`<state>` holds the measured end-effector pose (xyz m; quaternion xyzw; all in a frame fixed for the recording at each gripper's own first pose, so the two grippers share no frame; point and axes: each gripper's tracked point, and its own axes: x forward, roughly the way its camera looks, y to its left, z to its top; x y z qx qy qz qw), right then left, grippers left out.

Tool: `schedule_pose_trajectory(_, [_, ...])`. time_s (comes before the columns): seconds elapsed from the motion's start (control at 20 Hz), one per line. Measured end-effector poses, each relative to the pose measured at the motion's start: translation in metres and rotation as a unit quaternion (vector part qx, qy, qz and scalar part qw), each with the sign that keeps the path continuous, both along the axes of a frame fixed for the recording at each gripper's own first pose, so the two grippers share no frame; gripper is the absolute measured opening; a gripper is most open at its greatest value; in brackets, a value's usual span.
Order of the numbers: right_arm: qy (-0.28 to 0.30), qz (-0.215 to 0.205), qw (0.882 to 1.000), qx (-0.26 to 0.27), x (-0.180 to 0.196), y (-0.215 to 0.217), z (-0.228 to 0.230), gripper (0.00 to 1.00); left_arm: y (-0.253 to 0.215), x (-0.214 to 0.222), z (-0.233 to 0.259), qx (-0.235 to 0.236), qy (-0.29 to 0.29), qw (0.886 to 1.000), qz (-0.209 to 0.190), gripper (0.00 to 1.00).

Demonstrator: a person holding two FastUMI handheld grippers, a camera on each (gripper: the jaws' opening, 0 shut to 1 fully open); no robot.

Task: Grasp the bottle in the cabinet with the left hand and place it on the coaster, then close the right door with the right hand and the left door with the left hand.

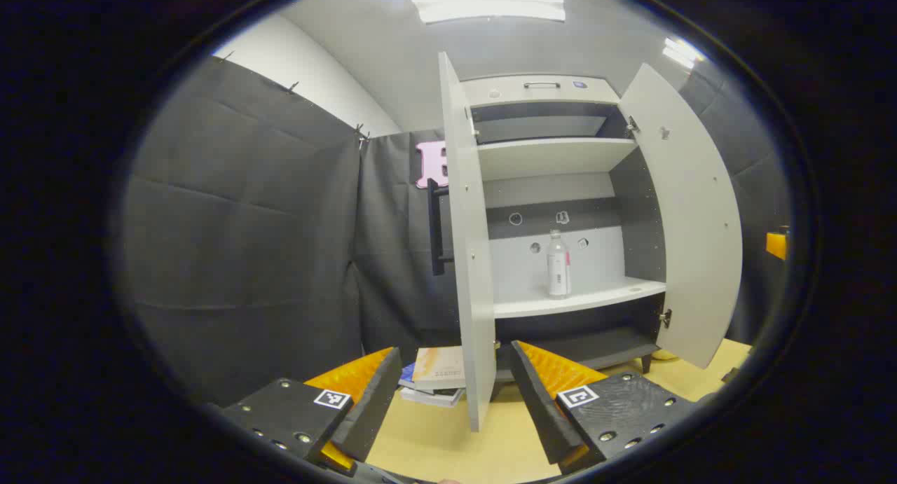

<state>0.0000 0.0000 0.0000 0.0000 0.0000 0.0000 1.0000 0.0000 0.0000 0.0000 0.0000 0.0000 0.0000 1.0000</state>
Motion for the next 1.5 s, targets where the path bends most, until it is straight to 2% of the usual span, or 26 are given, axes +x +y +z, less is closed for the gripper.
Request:
schedule_pose_trajectory(0.1, [0.001, 0.0, 1.0, 0.003, 0.002, -0.002, -0.004, 0.98, -0.003, 0.0, 0.003, 0.003, -0.004, 1.0, -0.003, 0.97])
schedule_pose_trajectory(0.15, [0.005, 0.0, 1.0, 0.002, 0.002, -0.001, -0.006, 0.93, -0.006, -0.001, 0.004, 0.005, -0.006, 1.0, -0.005, 0.97])
schedule_pose_trajectory(0.2, [0.007, 0.001, 1.0, 0.002, 0.003, -0.001, -0.007, 0.98, -0.007, 0.0, 0.006, 0.008, -0.007, 1.0, -0.005, 0.97])
schedule_pose_trajectory(0.25, [0.007, 0.001, 1.0, 0.002, 0.006, -0.001, -0.008, 0.98, -0.008, 0.0, 0.007, 0.01, -0.009, 1.0, -0.005, 0.97])
schedule_pose_trajectory(0.3, [0.007, 0.001, 1.0, 0.002, 0.007, -0.002, -0.008, 0.98, -0.01, 0.001, 0.008, 0.009, -0.009, 1.0, -0.004, 0.97])
schedule_pose_trajectory(0.35, [0.008, 0.002, 1.0, 0.003, 0.007, -0.002, -0.009, 0.93, -0.012, 0.001, 0.008, 0.008, -0.01, 1.0, -0.005, 0.97])
schedule_pose_trajectory(0.4, [0.008, 0.003, 1.0, 0.004, 0.009, -0.001, -0.008, 0.93, -0.015, 0.002, 0.01, 0.008, -0.011, 1.0, -0.005, 0.91])
schedule_pose_trajectory(0.45, [0.01, 0.005, 1.0, 0.004, 0.01, -0.001, -0.009, 0.93, -0.017, 0.002, 0.01, 0.009, -0.013, 1.0, -0.006, 0.97])
schedule_pose_trajectory(0.5, [0.011, 0.008, 1.0, 0.004, 0.011, -0.001, -0.009, 0.94, -0.019, 0.003, 0.011, 0.01, -0.013, 1.0, -0.005, 0.91])
schedule_pose_trajectory(0.55, [0.011, 0.011, 1.0, 0.003, 0.013, -0.001, -0.01, 0.93, -0.021, 0.002, 0.011, 0.012, -0.013, 1.0, -0.006, 0.91])
schedule_pose_trajectory(0.6, [0.01, 0.013, 1.0, 0.001, 0.014, -0.001, -0.009, 0.98, -0.023, 0.002, 0.011, 0.013, -0.013, 1.0, -0.006, 0.91])
schedule_pose_trajectory(0.65, [0.01, 0.015, 1.0, 0.0, 0.014, -0.002, -0.009, 0.98, -0.024, 0.002, 0.011, 0.014, -0.014, 1.0, -0.005, 0.91])
schedule_pose_trajectory(0.7, [0.009, 0.017, 1.0, -0.002, 0.014, -0.003, -0.008, 0.98, -0.027, 0.001, 0.012, 0.014, -0.014, 1.0, -0.006, 0.97])
schedule_pose_trajectory(0.75, [0.009, 0.019, 1.0, -0.004, 0.015, -0.004, -0.009, 0.98, -0.03, 0.001, 0.013, 0.015, -0.016, 1.0, -0.007, 0.91])
schedule_pose_trajectory(0.8, [0.009, 0.02, 1.0, -0.003, 0.016, -0.006, -0.009, 0.98, -0.035, 0.001, 0.013, 0.015, -0.017, 1.0, -0.008, 0.91])
schedule_pose_trajectory(0.85, [0.01, 0.022, 1.0, -0.002, 0.017, -0.007, -0.01, 0.93, -0.04, 0.002, 0.015, 0.015, -0.018, 1.0, -0.01, 0.91])
schedule_pose_trajectory(1.0, [0.013, 0.027, 1.0, -0.003, 0.017, -0.014, -0.014, 0.98, -0.06, 0.007, 0.024, 0.005, -0.022, 1.0, -0.019, 0.91])
schedule_pose_trajectory(1.3, [0.008, 0.04, 0.999, -0.011, 0.016, -0.035, -0.021, 0.98, -0.117, 0.04, 0.058, 0.006, -0.051, 0.998, -0.045, 0.91])
schedule_pose_trajectory(1.35, [0.013, 0.038, 0.999, -0.01, 0.015, -0.039, -0.026, 0.93, -0.127, 0.049, 0.063, 0.003, -0.053, 0.997, -0.052, 0.91])
schedule_pose_trajectory(1.4, [0.023, 0.035, 0.999, -0.007, 0.015, -0.042, -0.03, 0.98, -0.137, 0.058, 0.066, -0.004, -0.054, 0.997, -0.057, 0.87])
schedule_pose_trajectory(1.5, [0.025, 0.027, 0.999, -0.001, 0.013, -0.047, -0.03, 0.98, -0.151, 0.08, 0.077, -0.014, -0.063, 0.996, -0.066, 0.91])
